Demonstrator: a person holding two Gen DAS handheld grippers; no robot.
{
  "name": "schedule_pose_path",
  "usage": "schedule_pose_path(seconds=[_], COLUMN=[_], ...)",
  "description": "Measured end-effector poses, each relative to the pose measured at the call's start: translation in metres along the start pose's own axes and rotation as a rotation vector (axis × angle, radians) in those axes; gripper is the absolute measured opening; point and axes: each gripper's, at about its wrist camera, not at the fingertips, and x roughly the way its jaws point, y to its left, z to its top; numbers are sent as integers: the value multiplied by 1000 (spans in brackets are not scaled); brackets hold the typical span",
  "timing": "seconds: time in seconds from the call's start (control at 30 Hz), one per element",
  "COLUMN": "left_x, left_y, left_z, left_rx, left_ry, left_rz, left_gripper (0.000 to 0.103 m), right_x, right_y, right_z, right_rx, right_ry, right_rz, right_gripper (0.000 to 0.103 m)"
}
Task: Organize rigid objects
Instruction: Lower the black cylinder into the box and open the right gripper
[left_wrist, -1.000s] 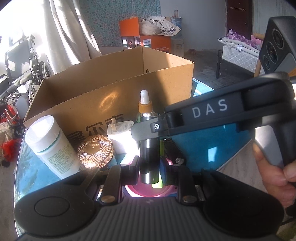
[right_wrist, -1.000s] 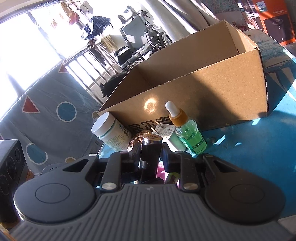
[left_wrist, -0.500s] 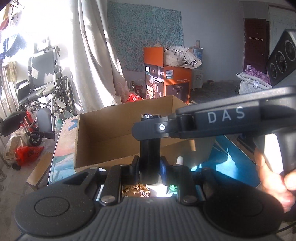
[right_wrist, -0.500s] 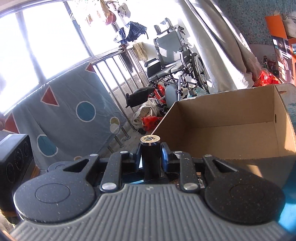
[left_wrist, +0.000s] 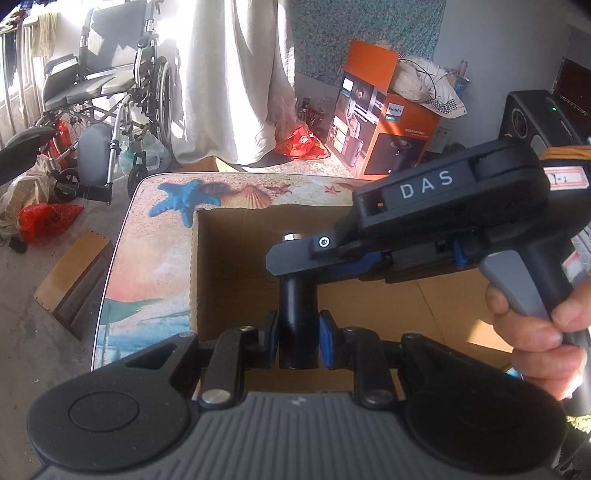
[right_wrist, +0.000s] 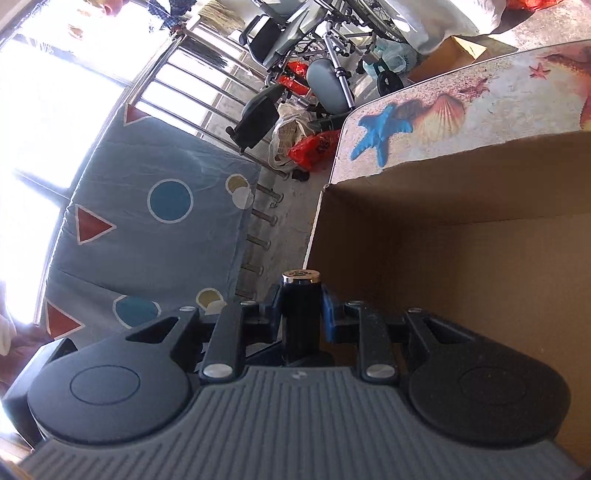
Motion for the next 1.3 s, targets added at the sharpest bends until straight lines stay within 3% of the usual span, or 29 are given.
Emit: schedule_pose_path(seconds=[0.17, 0.27, 0.5, 0.57, 0.63, 0.67, 0.97, 1.13, 1.3], left_x=[35, 46, 44, 40, 34, 31, -28, -73, -103], left_y=[8, 9, 6, 5, 3, 3, -7, -15, -22], left_z=[-1, -2, -3, -3, -4, -4, -13, -34, -64], left_rx=[14, 27, 38, 43, 45, 46, 60, 78, 83], left_ry=[79, 94, 91, 81, 66, 59, -58, -129, -152], left_rz=[65, 95, 92, 90, 85, 84, 51, 15, -41], left_gripper=[24, 24, 25, 27, 29, 30, 39, 42, 43], right_x=[47, 79, 120, 124, 121, 118, 41, -50, -153], right_y=[-32, -48, -60, -58, -54, -51, -17, 14, 30], right_z=[24, 38, 52, 57, 60, 61, 60, 21, -50], right_rx=[92, 94, 58, 48, 40, 23, -34, -134, -212], right_ry=[122, 184, 200, 186, 153, 133, -2, -126, -280], right_rz=[-19, -86, -178, -198, -211, -211, -155, -106, -45], right_gripper=[21, 21, 25, 43, 76, 80, 80, 80, 80])
